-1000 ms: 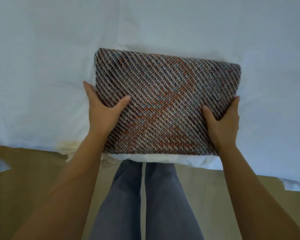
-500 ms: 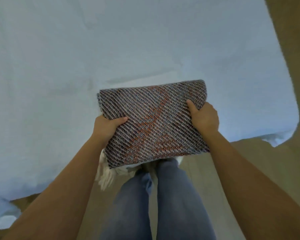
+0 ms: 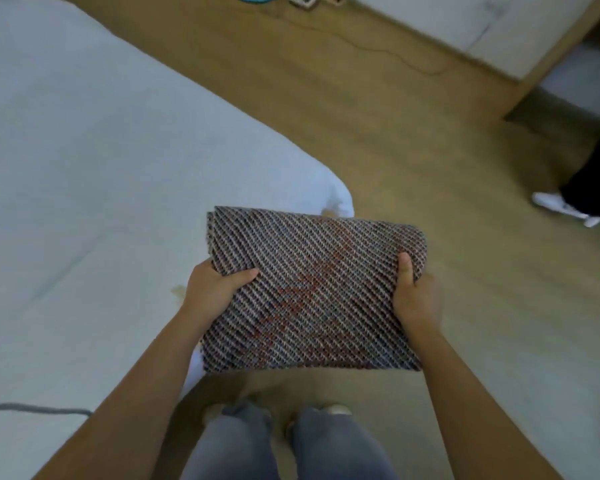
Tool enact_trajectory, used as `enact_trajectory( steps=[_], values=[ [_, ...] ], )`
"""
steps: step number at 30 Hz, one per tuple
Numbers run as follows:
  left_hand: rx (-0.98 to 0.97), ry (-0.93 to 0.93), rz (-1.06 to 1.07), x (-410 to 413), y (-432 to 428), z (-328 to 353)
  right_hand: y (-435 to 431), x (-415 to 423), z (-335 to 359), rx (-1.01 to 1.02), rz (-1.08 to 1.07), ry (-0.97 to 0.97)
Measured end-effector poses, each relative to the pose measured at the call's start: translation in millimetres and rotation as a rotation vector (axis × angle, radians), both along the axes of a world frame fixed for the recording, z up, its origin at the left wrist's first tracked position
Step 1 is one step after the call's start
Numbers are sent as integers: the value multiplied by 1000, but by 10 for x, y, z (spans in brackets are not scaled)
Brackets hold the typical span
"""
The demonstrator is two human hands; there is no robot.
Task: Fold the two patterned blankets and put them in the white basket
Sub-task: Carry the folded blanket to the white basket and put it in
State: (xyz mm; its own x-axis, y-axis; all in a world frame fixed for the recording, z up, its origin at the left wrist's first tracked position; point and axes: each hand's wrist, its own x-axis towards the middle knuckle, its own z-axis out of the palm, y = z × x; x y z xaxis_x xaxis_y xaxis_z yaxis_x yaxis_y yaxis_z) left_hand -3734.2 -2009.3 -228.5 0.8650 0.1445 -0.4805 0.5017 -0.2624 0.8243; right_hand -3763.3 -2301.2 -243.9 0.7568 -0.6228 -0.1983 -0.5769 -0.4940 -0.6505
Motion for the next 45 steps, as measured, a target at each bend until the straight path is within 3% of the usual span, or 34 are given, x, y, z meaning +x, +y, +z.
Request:
enact_trajectory(
  steps=[9, 17, 23, 33, 45],
  values=[
    [-75, -49, -533, 30, -3080, 303, -2495, -1447, 432, -115, -528, -46],
    [-148, -39, -967, -181, -5385, 355, -3814, -2521, 475, -167, -924, -57],
    [-150, -17, -1219, -134, -6917, 332, -4605, -2720, 408, -125, -1192, -106],
    [-68, -1, -1573, -282, -9317, 403, -5826, -2910, 295, -97, -1571, -68],
    [-24, 99, -1714, -1362, -12150, 165, -8105, -3779, 174, -48, -1767, -104]
  ],
)
